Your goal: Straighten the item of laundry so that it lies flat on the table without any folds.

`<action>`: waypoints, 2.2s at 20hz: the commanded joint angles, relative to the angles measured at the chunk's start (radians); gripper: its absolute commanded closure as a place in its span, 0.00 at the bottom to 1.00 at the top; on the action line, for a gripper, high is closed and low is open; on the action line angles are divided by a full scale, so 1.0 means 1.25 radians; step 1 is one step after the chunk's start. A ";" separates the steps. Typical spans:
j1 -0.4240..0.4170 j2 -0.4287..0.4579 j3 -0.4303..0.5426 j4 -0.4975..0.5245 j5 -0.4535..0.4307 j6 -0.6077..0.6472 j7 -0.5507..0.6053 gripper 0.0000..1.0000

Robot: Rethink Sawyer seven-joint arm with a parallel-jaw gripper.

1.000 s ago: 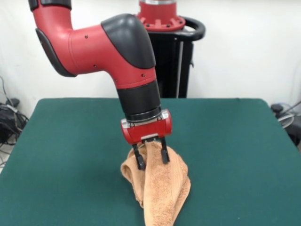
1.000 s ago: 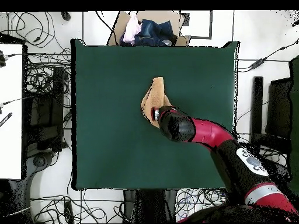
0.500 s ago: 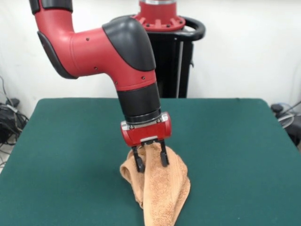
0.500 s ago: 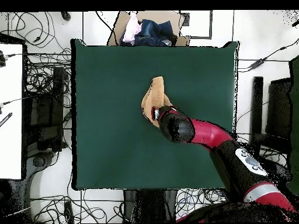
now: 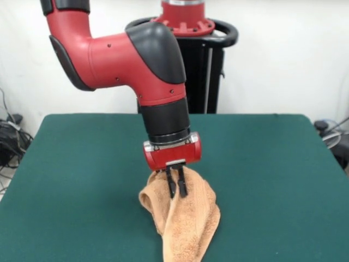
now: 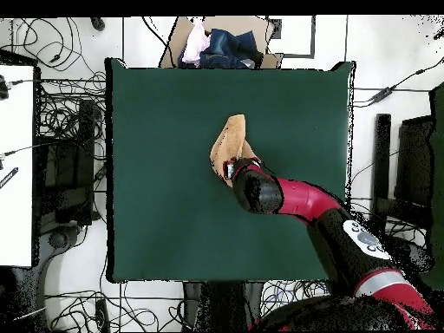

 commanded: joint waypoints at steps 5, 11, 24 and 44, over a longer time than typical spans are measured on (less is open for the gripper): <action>0.038 -0.008 -0.069 0.067 0.009 -0.043 0.175 1.00; 0.054 -0.038 -0.082 0.089 0.064 -0.004 0.215 1.00; 0.070 -0.157 -0.116 0.190 0.210 0.131 0.232 1.00; 0.158 -0.235 -0.218 0.262 0.362 0.184 0.243 1.00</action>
